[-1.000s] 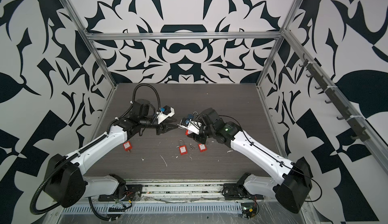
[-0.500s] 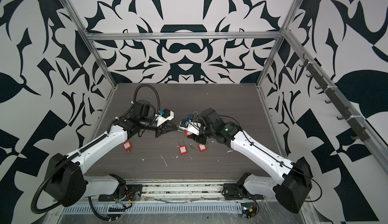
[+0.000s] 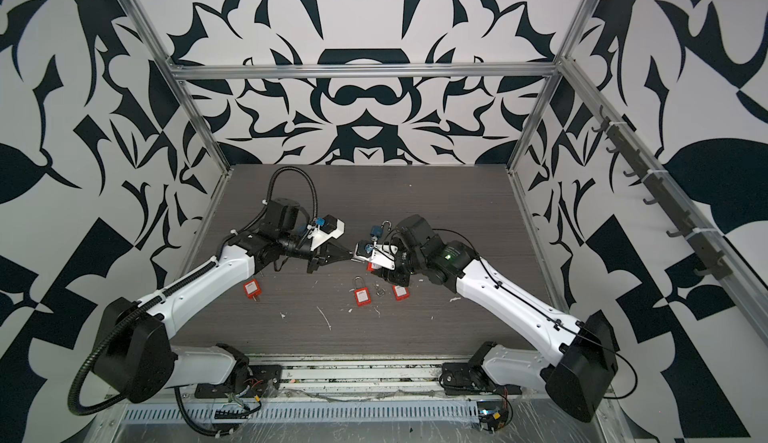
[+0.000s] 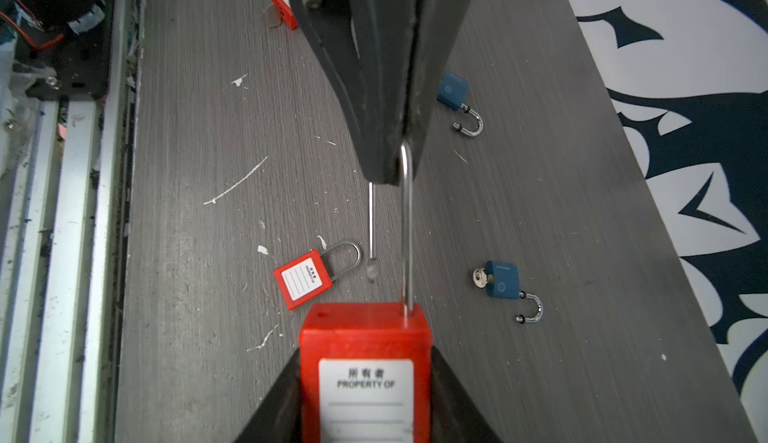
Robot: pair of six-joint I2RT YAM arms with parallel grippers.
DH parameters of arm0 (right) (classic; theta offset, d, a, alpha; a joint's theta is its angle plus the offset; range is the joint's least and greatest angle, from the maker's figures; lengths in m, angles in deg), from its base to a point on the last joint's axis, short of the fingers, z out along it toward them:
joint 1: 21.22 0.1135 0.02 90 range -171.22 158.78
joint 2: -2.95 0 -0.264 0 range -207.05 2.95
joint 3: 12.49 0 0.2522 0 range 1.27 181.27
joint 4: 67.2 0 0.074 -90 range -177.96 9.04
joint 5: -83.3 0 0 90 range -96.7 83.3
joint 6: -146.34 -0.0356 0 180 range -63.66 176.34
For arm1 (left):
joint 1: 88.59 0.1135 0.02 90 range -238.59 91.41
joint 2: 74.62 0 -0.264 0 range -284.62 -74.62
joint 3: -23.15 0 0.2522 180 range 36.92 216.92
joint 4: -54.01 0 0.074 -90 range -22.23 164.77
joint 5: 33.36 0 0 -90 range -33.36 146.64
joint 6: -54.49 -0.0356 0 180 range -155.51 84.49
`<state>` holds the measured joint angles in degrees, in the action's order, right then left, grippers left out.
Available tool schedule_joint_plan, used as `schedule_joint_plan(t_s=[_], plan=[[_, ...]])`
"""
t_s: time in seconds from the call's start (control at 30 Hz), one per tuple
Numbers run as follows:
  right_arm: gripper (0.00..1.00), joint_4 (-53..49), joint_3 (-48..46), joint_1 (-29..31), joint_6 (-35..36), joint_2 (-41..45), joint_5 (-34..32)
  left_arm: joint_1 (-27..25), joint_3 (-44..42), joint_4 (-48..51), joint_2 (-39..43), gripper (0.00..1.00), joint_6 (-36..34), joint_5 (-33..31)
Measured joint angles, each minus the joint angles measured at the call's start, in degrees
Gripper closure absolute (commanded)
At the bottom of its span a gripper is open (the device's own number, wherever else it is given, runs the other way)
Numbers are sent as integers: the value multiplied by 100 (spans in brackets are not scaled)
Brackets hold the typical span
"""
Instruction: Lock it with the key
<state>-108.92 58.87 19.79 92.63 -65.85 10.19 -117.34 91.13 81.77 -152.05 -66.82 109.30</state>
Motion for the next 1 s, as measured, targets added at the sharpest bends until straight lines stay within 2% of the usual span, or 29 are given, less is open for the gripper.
schedule_joint_plan(t_s=[0.1, 0.23, 0.53, 0.8, 1.0], plan=[[36, -50, 81, 0, 63, 0, -151, -13, -2, 7, 0, 100, 114, 79], [35, -334, 289, 0, 94, 0, -289, -13, -11, -166, 0, 100, 282, 140], [41, -649, 356, 0, 125, 151, -555, -26, -107, -581, 13, 100, 525, 293], [42, -737, 356, 0, 129, 151, -573, -98, -221, -852, 92, 100, 688, 317], [50, -713, 354, 0, 197, 164, -549, -188, -225, -1036, 240, 100, 715, 385]])
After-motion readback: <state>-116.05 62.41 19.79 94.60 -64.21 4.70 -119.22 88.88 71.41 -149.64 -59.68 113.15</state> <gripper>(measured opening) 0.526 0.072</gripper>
